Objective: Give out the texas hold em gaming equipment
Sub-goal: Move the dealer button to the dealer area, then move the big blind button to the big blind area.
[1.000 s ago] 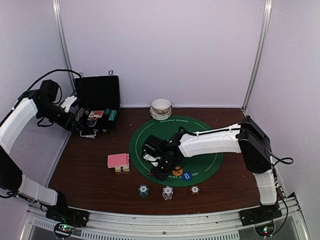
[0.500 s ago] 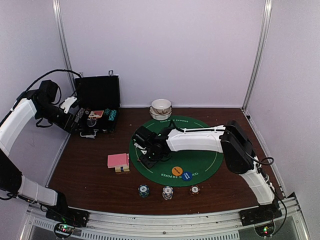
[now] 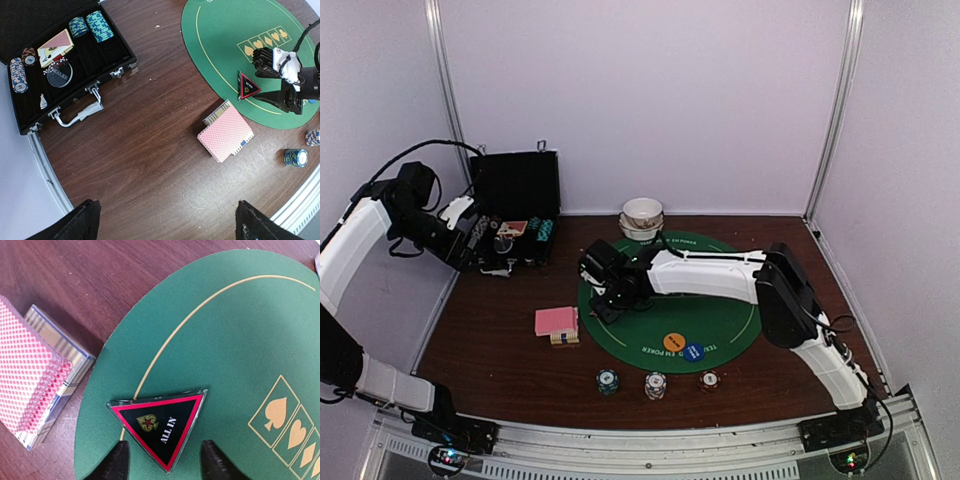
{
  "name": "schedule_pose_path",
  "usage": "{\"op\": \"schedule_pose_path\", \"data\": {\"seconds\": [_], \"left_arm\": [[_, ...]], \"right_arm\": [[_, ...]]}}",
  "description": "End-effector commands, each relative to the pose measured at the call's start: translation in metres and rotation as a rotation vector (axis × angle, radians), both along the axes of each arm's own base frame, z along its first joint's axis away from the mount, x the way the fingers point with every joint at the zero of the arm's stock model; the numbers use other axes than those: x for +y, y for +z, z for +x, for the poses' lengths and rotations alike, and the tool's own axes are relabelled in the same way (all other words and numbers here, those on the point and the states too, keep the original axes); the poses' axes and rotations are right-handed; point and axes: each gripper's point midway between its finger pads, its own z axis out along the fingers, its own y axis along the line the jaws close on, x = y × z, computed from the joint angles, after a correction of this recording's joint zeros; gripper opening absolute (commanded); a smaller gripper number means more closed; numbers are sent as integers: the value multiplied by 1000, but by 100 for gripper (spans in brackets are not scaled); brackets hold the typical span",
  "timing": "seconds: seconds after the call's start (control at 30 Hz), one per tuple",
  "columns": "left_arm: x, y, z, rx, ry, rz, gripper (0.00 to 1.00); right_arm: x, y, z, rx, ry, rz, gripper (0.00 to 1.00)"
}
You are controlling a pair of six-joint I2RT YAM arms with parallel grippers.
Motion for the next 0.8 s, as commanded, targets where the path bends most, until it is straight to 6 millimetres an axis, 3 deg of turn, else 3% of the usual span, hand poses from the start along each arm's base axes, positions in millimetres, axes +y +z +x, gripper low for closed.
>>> {"op": "schedule_pose_path", "data": {"seconds": [0.0, 0.17, 0.33, 0.43, 0.57, 0.77], "left_arm": [[-2, 6, -7, -15, -25, -14, 98], [-4, 8, -9, -21, -36, -16, 98], [-5, 7, -9, -13, -42, -21, 97], [-5, 8, -7, -12, -43, -21, 97], [-6, 9, -6, -15, -47, -26, 98], [-6, 10, -6, -13, -47, -28, 98]], "right_arm": [[-14, 52, 2, -38, -39, 58, 60], [-56, 67, -18, -33, -107, 60, 79], [-116, 42, -50, 30, -199, -28, 83], [-143, 30, -68, 72, -240, -52, 87], [-159, 19, -82, 105, -263, -44, 92], [-160, 4, -87, 133, -260, -52, 89]]}}
